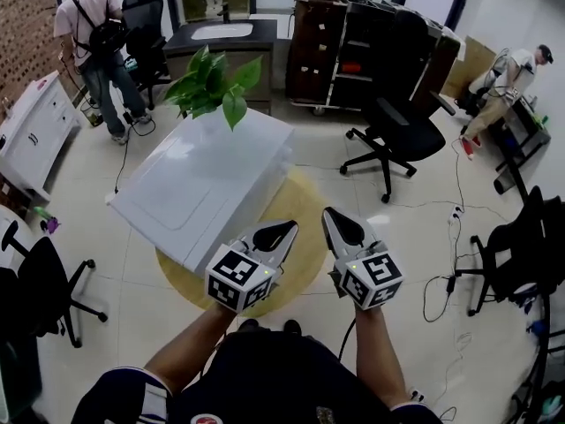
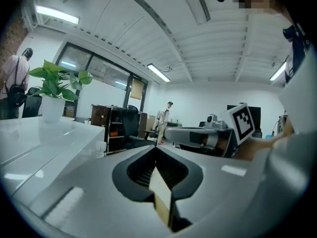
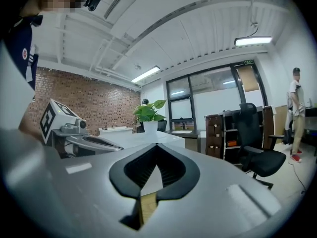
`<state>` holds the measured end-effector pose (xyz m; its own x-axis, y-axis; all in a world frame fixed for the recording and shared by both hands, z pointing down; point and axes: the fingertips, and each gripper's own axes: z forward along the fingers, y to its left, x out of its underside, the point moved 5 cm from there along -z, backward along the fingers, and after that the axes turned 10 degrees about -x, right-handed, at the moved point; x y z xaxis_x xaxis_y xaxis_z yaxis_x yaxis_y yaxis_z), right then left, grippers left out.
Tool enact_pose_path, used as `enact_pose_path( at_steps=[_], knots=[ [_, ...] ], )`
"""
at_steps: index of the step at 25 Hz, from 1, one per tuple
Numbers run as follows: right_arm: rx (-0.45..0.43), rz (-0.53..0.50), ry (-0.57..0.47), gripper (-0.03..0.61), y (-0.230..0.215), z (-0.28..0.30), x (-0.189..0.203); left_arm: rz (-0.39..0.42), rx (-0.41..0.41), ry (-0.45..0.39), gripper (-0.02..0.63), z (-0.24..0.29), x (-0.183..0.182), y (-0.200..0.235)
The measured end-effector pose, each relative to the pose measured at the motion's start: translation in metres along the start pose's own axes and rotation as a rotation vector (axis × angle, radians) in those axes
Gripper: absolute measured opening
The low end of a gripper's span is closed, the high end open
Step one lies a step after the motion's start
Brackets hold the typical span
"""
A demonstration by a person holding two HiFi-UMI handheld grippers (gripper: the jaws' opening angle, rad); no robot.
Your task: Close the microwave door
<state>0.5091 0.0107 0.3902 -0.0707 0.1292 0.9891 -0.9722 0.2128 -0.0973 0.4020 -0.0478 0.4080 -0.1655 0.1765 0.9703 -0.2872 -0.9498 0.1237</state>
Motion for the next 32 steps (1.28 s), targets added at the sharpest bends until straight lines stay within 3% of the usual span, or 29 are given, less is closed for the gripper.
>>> enact_pose_path(
  at_steps=[10, 32],
  knots=[
    [0.060, -0.005, -0.027, 0.000, -0.003, -0.025, -0.006, 0.010, 0.063, 0.005, 0.012, 0.013, -0.002, -0.018],
    [0.078, -0.024, -0.055, 0.000, -0.013, -0.033, -0.016, 0.018, 0.061, -0.001, 0.012, 0.016, -0.006, -0.024]
  ],
)
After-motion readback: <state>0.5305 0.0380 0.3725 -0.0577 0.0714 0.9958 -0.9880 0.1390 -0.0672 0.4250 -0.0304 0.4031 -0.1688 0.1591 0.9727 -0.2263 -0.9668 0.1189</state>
